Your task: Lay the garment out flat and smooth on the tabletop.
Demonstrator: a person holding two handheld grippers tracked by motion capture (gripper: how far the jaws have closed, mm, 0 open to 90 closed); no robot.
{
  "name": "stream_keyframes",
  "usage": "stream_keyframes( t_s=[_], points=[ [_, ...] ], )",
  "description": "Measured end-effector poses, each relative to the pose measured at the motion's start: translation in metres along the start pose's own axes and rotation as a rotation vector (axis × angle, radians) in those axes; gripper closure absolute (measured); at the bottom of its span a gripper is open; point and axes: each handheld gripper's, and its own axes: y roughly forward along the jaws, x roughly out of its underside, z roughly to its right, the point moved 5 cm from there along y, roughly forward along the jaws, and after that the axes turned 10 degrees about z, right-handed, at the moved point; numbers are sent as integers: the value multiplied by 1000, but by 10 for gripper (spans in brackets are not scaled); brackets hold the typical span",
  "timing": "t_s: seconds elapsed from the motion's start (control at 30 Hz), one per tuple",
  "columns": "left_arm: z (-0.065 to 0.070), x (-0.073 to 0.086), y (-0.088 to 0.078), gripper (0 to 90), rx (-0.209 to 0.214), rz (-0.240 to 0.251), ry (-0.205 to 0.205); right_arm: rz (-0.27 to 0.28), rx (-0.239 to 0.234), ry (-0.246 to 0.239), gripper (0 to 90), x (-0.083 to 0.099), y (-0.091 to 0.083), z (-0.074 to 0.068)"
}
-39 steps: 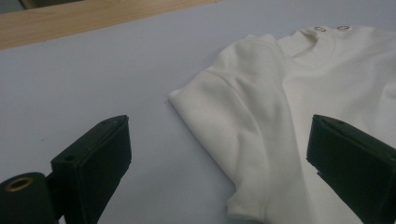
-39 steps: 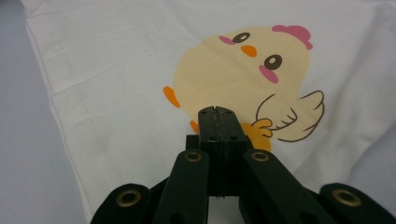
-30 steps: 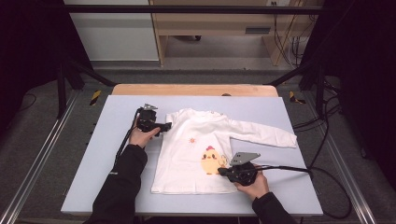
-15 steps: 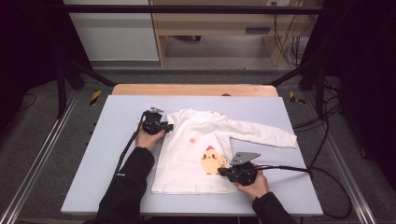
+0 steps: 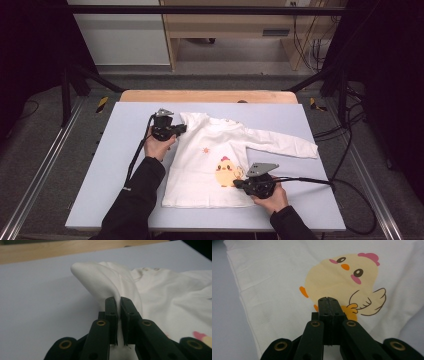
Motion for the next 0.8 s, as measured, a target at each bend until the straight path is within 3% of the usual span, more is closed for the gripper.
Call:
stream_keyframes(
  t_s=[0.17,0.27,0.37,0.47,0.63,0.73,0.8],
  points=[
    [45,-8,1,842,82,12,78,0,1,3,900,0,0,0],
    [69,-2,10,842,128,-14,108,0,1,3,900,0,0,0],
    [87,11,21,842,145,-59,142,1,1,3,900,0,0,0],
    [97,24,32,841,147,-101,170,1,1,1,900,0,0,0],
    [101,42,48,829,151,-154,157,1,2,1,900,0,0,0],
    [100,41,47,792,166,-158,152,1,2,0,900,0,0,0],
    [100,36,41,708,187,-149,135,1,2,1,900,0,0,0]
  ],
)
